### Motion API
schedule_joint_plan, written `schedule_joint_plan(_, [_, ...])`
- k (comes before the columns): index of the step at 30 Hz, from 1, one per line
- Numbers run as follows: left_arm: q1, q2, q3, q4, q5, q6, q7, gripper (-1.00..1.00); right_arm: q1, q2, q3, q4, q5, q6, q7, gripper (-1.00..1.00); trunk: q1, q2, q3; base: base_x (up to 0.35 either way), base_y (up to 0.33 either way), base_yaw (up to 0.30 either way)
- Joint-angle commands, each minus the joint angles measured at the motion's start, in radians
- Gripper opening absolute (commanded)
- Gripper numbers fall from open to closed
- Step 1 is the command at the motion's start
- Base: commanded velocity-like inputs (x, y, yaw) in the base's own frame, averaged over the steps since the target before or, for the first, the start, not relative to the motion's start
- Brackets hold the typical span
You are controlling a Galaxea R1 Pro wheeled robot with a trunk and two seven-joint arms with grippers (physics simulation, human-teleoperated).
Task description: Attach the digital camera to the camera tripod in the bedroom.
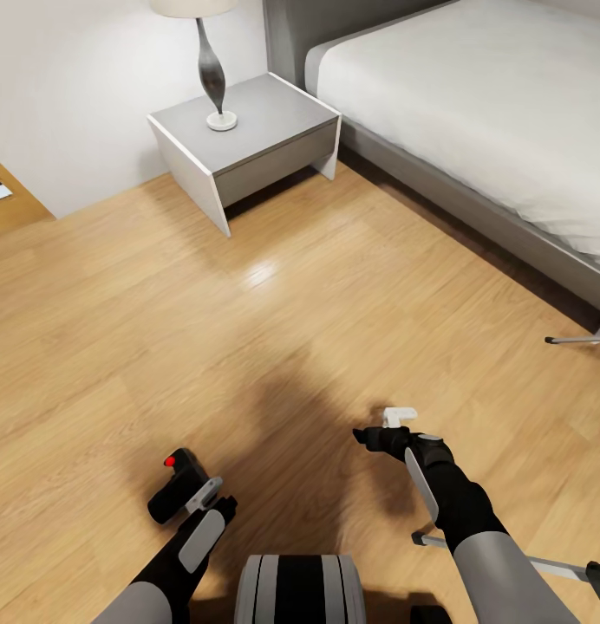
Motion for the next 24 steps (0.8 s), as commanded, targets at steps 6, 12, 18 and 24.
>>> schedule_joint_plan(6, [0.000, 0.001, -0.004, -0.003, 0.004, 0.003, 0.006, 1.00, 0.000, 0.000, 0.000, -0.002, -0.004, 0.005, 0.000, 1.00, 0.000, 0.000, -0.001, 0.000, 0.000, 0.000])
schedule_joint_plan(12, [0.000, 0.002, -0.003, -0.004, 0.004, 0.003, -0.013, 1.00, 0.000, 0.000, 0.000, 0.000, -0.004, 0.005, 0.001, 1.00, 0.000, 0.000, -0.001, 0.000, 0.000, 0.000])
schedule_joint_plan(18, [0.000, 0.003, -0.003, 0.001, 0.003, 0.000, -0.124, 1.00, 0.000, 0.000, 0.000, 0.000, -0.004, 0.005, 0.001, 1.00, 0.000, 0.000, -0.001, 0.000, 0.000, 0.000])
schedule_joint_plan(24, [0.000, 0.004, -0.003, 0.005, 0.003, -0.020, -0.142, 1.00, 0.000, 0.000, 0.000, 0.000, -0.004, 0.005, 0.003, 1.00, 0.000, 0.000, -0.001, 0.000, 0.000, 0.000])
